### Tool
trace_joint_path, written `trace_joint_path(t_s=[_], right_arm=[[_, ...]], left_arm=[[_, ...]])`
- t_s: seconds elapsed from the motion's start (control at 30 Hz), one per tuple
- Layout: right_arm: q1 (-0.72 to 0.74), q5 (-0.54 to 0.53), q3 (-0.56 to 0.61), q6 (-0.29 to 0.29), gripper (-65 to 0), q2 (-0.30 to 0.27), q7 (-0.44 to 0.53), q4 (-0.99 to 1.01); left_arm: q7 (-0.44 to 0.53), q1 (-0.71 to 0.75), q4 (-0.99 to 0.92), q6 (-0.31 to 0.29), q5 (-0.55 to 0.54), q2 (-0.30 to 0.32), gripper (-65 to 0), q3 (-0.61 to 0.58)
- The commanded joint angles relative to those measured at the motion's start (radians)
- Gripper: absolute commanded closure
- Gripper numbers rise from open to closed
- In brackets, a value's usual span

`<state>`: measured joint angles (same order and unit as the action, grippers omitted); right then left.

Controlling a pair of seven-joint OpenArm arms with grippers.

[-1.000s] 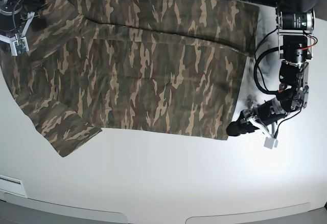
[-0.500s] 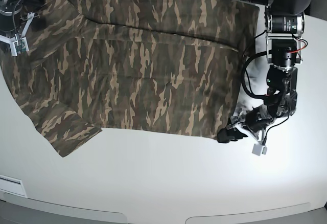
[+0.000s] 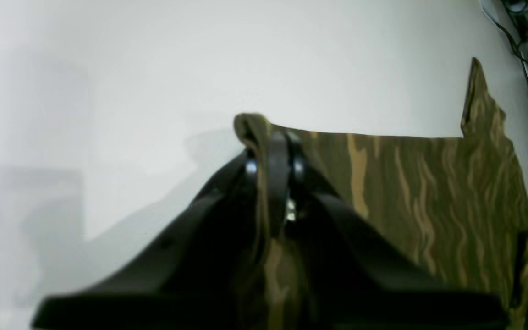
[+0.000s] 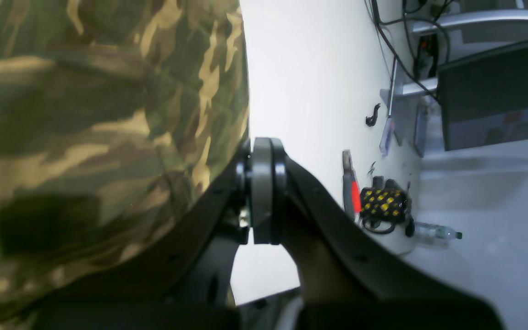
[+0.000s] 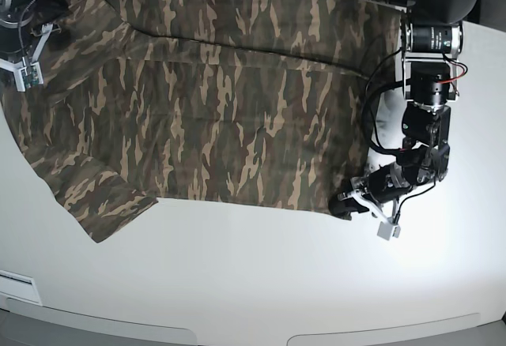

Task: Fold the T-shirt properly
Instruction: 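Move the left gripper to the shirt's hem corner and grasp it, then move the right gripper to the opposite hem corner and grasp it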

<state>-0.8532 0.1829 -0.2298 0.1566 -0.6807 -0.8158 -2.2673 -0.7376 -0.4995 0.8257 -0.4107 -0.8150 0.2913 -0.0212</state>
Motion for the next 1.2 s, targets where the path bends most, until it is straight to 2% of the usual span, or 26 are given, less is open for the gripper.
trace_joint_path(t_s=[0.0,0.13,0.27,0.33,0.5,0.6,0.7,0.93,1.07,1.17], right_arm=[[0.011,0.019,-0.008,0.011,0.0,-0.014,0.012,-0.015],[0.106,-0.046,-0.008,-0.030,0.0,-0.014,0.022,-0.015],[0.237,-0.119,-0.008,-0.056,-13.0,-0.014,0.071,-0.014],[0.303,-0.147,-0.008,-0.076,-17.3,-0.014,0.097,-0.003],[0.485,-0.269,-0.008,-0.121,-18.7,-0.015,0.148,0.131],[0.616,-0.397,-0.008,-0.190,-18.7,-0.014,0.151,0.283],[0.760,-0.521,-0.008,-0.262,-21.6,-0.014,0.150,0.467],[1.089,-0.815,-0.007,-0.456,-27.7,-0.011,0.106,0.946],[1.254,-0.916,-0.007,-0.537,-27.7,-0.006,0.072,1.233],[1.349,-0.954,-0.007,-0.593,-27.7,0.002,0.051,1.410]], left_arm=[[-0.049,-0.005,0.000,0.030,0.041,0.011,0.0,-0.005],[-0.049,-0.006,0.000,0.030,0.041,0.011,0.0,-0.005],[-0.050,-0.005,0.000,0.026,0.043,0.011,0.0,-0.005],[-0.049,-0.006,0.000,0.018,0.080,0.011,0.0,-0.005],[-0.042,-0.005,0.000,0.019,0.126,0.011,0.0,-0.004],[-0.042,-0.005,0.000,0.002,0.127,0.011,0.0,-0.004],[-0.042,-0.006,0.000,-0.021,0.122,0.011,0.0,-0.004],[-0.049,-0.005,0.000,-0.023,0.123,0.011,0.0,-0.004],[-0.049,-0.005,0.000,-0.024,0.123,0.011,0.0,-0.004],[-0.049,-0.005,0.000,-0.024,0.123,0.011,0.0,-0.004]])
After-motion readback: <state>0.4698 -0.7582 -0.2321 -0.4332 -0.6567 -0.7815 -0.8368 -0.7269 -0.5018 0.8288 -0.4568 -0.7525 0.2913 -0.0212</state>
